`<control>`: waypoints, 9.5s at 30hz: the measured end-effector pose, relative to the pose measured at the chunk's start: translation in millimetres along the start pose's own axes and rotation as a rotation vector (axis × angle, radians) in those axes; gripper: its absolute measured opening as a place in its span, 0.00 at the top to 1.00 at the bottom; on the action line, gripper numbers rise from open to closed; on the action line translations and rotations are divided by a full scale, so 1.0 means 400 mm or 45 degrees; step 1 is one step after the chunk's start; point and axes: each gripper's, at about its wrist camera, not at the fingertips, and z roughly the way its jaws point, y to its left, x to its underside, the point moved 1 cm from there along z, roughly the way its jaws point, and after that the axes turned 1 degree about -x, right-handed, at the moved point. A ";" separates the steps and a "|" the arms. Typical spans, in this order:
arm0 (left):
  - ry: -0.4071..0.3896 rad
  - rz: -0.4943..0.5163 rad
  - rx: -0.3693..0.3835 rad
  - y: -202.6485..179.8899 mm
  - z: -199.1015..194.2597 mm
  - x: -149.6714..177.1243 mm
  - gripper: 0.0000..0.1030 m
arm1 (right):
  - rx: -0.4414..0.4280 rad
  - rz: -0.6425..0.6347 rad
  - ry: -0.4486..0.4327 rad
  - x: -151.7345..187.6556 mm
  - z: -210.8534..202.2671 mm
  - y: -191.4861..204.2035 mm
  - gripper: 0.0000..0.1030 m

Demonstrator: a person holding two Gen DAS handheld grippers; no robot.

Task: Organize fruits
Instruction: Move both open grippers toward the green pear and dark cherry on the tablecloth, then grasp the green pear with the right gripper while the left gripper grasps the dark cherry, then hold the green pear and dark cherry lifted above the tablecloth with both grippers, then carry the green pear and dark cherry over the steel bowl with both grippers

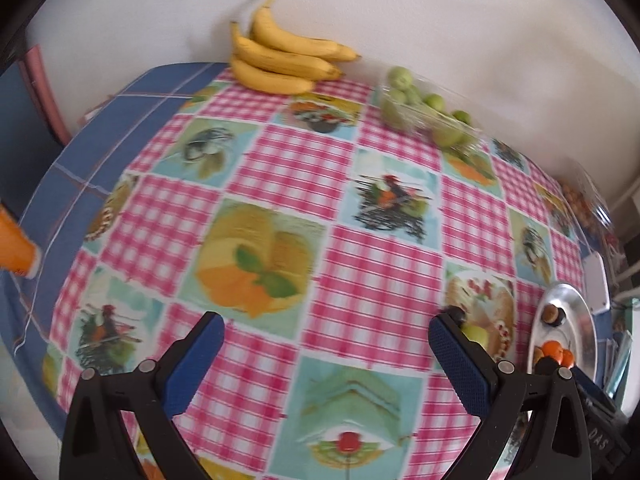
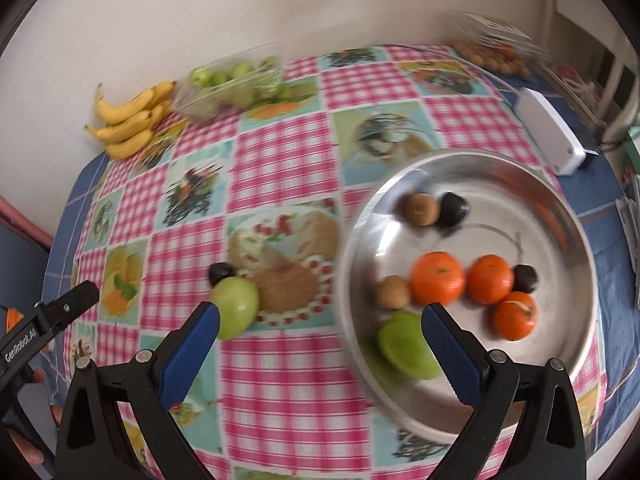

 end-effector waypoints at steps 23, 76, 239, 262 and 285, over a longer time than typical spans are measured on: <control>0.144 -0.041 -0.045 0.032 0.108 0.004 0.00 | -0.125 -0.095 0.095 0.007 0.123 0.146 0.04; 0.114 -0.027 0.091 -0.101 0.120 -0.014 0.02 | -0.052 -0.122 0.041 -0.026 0.079 0.087 0.58; 0.276 0.102 0.425 -0.336 0.072 0.031 0.72 | 0.004 0.167 -0.022 -0.057 -0.039 -0.165 0.58; 0.353 0.536 0.462 -0.595 0.023 0.213 0.72 | 0.271 0.373 0.042 -0.008 -0.077 -0.414 0.58; 0.476 0.568 0.452 -0.641 0.059 0.260 0.70 | 0.277 0.381 0.100 0.010 -0.065 -0.427 0.58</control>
